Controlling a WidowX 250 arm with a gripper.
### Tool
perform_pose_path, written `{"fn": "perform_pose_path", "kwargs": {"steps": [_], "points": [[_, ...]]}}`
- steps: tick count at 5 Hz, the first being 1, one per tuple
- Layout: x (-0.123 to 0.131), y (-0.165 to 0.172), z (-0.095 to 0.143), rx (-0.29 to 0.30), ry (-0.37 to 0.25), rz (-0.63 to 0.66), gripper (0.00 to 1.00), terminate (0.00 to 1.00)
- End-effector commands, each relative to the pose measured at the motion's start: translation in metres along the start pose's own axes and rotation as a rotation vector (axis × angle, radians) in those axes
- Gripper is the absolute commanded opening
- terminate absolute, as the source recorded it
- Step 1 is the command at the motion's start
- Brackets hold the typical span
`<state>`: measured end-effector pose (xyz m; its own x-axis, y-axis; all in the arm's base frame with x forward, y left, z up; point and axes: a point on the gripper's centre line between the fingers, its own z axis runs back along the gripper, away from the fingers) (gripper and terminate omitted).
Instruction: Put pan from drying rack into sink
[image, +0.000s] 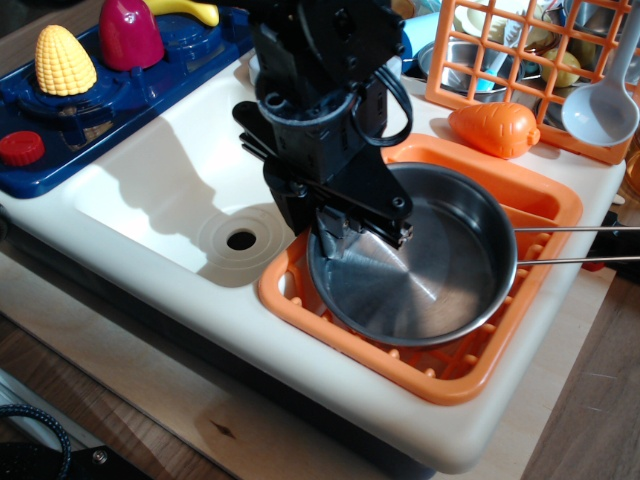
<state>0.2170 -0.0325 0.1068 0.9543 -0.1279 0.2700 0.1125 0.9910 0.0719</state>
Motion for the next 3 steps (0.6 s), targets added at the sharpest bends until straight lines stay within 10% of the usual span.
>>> {"fn": "perform_pose_path", "kwargs": {"steps": [1, 3], "points": [[0.011, 0.001, 0.018, -0.041, 0.016, -0.006, 0.00, 0.00], [0.013, 0.046, 0.050, -0.059, 0.070, -0.049, 0.00, 0.00]]}}
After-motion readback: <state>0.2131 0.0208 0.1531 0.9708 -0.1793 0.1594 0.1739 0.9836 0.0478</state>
